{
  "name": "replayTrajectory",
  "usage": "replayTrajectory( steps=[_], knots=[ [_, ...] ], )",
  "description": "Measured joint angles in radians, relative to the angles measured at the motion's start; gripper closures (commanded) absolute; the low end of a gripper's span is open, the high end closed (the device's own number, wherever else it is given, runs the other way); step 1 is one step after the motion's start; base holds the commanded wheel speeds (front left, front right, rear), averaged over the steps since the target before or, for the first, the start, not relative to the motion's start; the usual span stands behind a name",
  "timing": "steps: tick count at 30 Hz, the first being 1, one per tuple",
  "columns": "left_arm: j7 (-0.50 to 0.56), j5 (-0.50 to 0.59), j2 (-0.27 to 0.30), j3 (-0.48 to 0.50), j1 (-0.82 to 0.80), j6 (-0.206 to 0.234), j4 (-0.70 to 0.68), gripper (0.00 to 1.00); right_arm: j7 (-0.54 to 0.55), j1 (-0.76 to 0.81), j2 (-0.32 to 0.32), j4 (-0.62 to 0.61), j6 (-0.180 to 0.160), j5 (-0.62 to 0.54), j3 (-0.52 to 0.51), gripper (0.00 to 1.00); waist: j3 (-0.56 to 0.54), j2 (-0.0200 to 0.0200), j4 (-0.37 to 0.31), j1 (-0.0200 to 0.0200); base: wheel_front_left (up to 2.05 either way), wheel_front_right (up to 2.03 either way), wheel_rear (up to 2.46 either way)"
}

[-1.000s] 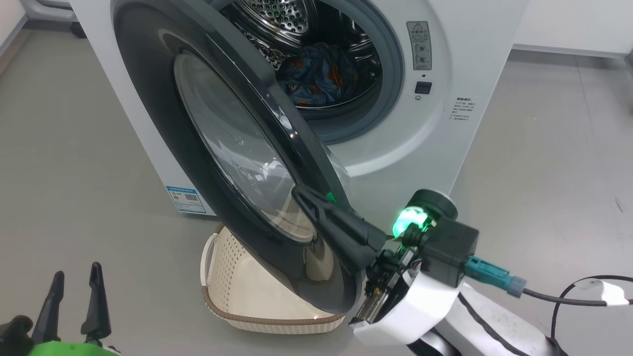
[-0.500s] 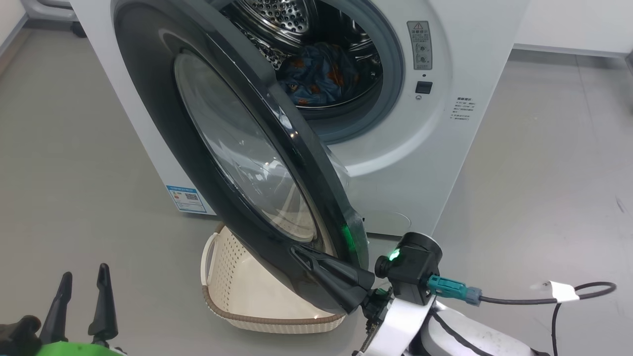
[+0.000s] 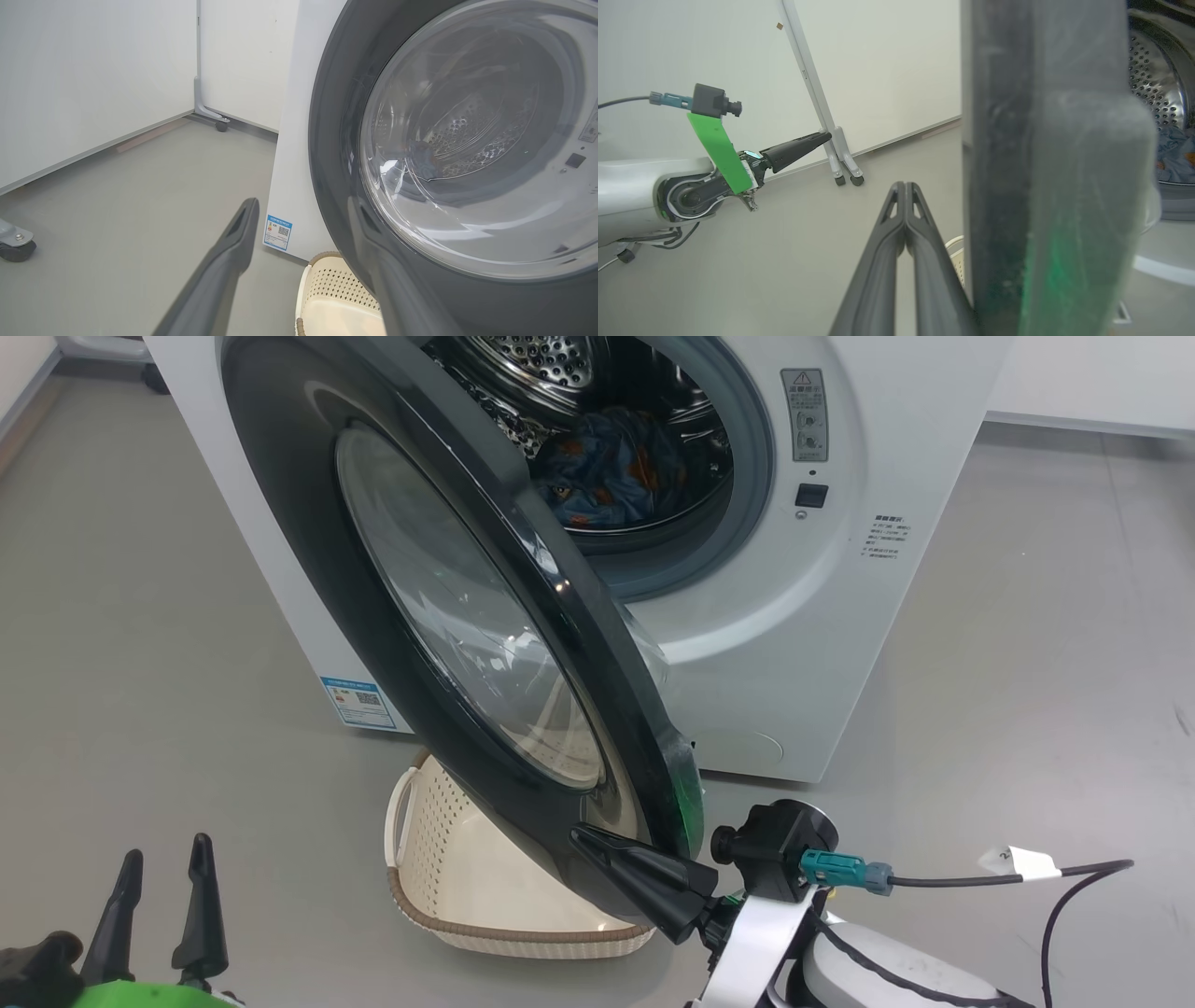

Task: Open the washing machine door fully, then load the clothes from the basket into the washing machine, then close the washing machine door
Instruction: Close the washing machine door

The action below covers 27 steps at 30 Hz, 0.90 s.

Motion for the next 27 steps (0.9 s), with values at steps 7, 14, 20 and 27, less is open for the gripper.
replayTrajectory(
  steps=[7, 14, 20, 27],
  knots=[
    [0.000, -0.002, 0.000, 0.002, 0.000, 0.000, 0.000, 0.00, 0.000, -0.011, -0.002, 0.067, 0.000, 0.004, -0.013, 1.00, 0.008, 0.0000, 0.004, 0.0000, 0.00, 0.00, 0.00],
    [0.000, -0.009, 0.000, 0.004, 0.000, 0.000, -0.003, 0.00, -0.002, -0.039, -0.029, 0.115, -0.001, 0.004, -0.078, 1.00, 0.017, 0.0000, 0.001, 0.0000, 0.00, 0.00, 0.00],
    [0.000, -0.009, 0.002, 0.010, -0.001, 0.000, -0.014, 0.00, -0.008, -0.059, -0.037, 0.140, -0.011, 0.004, -0.114, 1.00, 0.033, 0.0000, -0.005, 0.0000, 0.00, 0.00, 0.00],
    [0.000, -0.019, 0.009, 0.008, -0.015, 0.000, -0.031, 0.00, -0.011, -0.086, -0.051, 0.172, -0.036, 0.012, -0.175, 1.00, 0.064, 0.0000, -0.007, 0.0000, 0.00, 0.00, 0.00]
  ],
)
